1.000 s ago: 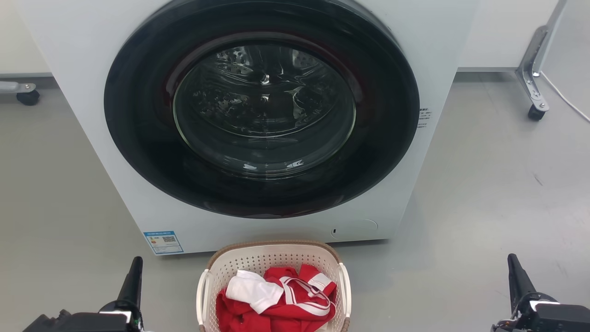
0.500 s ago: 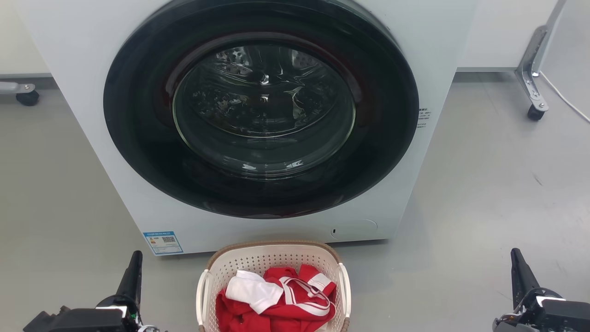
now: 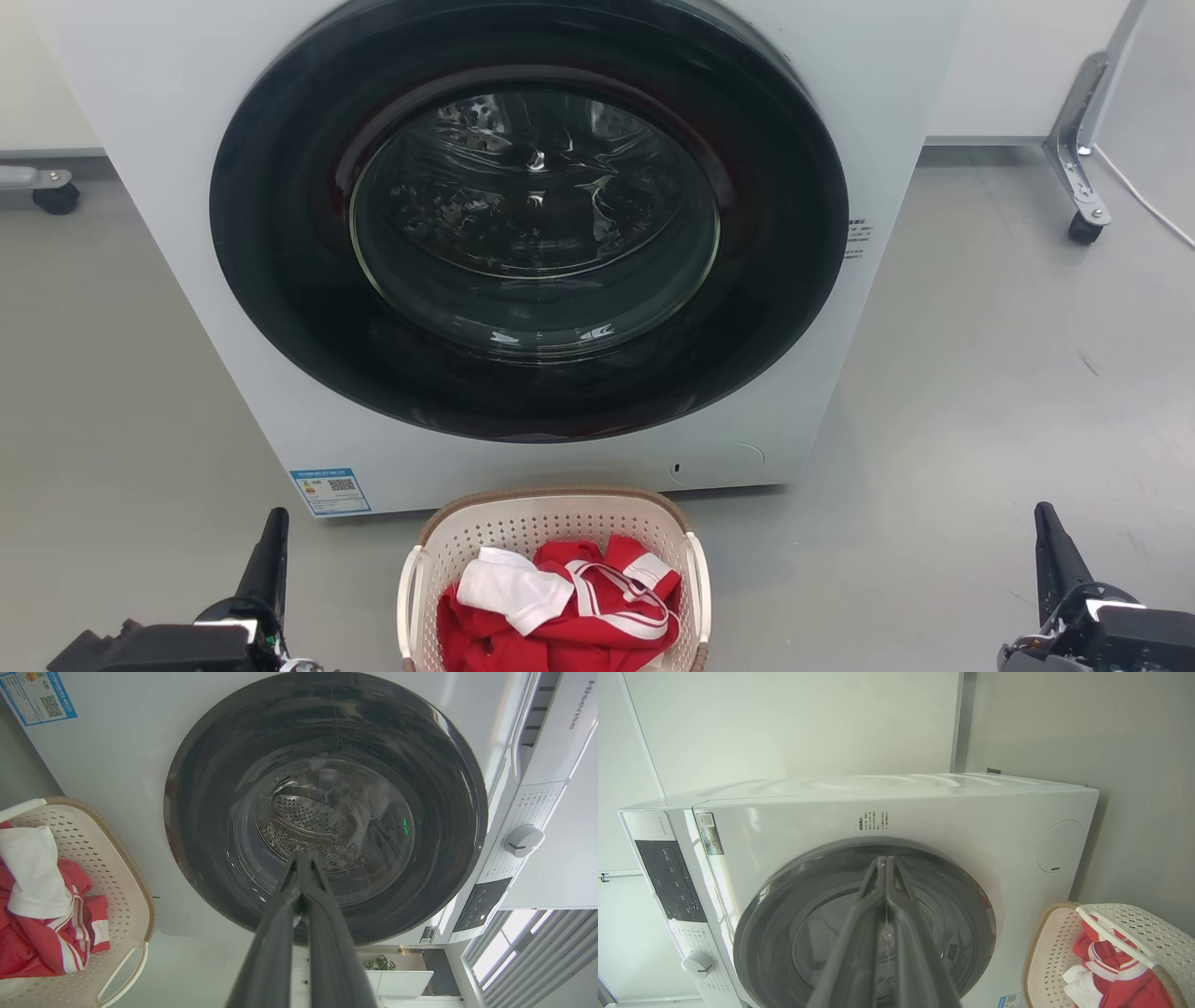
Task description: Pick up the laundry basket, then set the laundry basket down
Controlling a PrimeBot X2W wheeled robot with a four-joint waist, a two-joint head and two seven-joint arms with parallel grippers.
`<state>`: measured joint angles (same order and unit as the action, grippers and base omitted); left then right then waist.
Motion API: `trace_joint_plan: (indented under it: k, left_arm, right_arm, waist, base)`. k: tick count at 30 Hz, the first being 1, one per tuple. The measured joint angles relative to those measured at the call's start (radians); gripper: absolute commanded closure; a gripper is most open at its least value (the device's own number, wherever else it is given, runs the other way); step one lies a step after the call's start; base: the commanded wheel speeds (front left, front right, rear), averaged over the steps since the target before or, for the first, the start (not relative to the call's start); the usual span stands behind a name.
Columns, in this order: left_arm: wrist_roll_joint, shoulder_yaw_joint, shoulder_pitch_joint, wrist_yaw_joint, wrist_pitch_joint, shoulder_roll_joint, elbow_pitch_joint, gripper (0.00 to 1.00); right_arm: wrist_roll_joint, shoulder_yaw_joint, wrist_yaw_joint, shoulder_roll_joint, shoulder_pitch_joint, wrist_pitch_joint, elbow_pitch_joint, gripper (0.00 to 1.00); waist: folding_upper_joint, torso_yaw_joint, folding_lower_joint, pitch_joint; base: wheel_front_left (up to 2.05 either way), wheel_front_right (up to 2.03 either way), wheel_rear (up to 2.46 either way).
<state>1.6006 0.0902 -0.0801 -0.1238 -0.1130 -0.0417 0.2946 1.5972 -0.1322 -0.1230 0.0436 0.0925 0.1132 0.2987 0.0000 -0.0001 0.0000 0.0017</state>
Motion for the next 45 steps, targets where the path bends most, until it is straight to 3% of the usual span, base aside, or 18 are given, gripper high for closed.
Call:
trace_joint_plan:
  k: [45]
  left_arm:
    - [0.0,0.0,0.0,0.0,0.0,0.0,0.001,1.0]
  right_arm:
    - [0.001,0.0,0.0,0.0,0.0,0.0,0.0,1.0]
  waist:
    - [0.0,0.0,0.0,0.0]
  base:
    - [0.0,0.0,0.0]
